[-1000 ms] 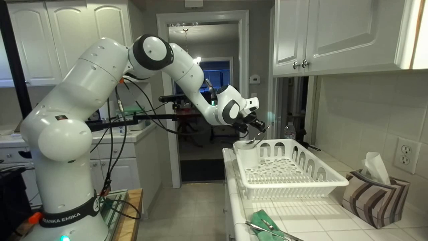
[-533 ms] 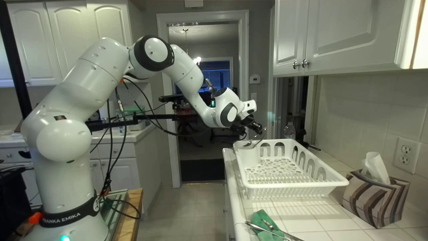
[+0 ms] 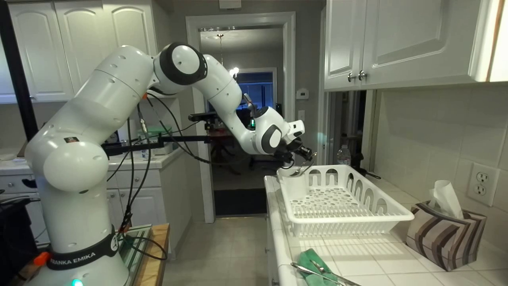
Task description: Place one silver fork on the dishrack.
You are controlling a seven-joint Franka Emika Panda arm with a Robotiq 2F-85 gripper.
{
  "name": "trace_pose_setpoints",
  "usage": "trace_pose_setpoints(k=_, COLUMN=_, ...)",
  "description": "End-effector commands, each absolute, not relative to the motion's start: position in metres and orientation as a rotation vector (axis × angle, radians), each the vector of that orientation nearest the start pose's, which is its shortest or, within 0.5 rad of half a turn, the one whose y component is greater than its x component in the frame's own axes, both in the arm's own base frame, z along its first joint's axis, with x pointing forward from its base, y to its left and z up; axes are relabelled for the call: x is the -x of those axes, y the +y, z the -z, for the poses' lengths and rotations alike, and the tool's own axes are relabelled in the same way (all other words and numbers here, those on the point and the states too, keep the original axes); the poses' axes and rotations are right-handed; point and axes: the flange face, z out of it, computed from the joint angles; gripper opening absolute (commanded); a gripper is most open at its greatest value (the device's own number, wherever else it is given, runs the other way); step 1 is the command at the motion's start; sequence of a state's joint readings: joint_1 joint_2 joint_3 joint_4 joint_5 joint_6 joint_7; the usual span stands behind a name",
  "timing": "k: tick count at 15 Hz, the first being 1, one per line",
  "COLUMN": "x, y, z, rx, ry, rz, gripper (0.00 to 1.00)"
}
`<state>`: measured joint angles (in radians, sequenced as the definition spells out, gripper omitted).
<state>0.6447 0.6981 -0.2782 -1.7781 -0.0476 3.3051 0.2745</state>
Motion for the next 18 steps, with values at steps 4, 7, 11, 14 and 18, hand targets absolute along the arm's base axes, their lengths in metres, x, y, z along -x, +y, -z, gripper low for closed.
trace_pose_setpoints(k=4, x=-0.637, y=0.293, z=-0.27, rx=2.707, ry=-0.482, rz=1.283, gripper=0.04)
trace_pose_setpoints(k=7, x=-0.634, y=0.293, z=-0.266, rx=2.714, ry=-0.506, rz=1.273, gripper=0.04)
trace_pose_setpoints(k=11, x=-0.63, y=0.294, z=-0.261, rx=2.728, ry=-0.513, rz=1.24, gripper=0.04)
trace_pose_setpoints(k=14, x=-0.627, y=0.296, z=-0.26, rx=2.732, ry=-0.526, rz=1.222, gripper=0.43)
trace_pose_setpoints(k=18, x=-0.625, y=0.296, z=-0.257, rx=2.741, ry=-0.532, rz=1.207, gripper=0.69)
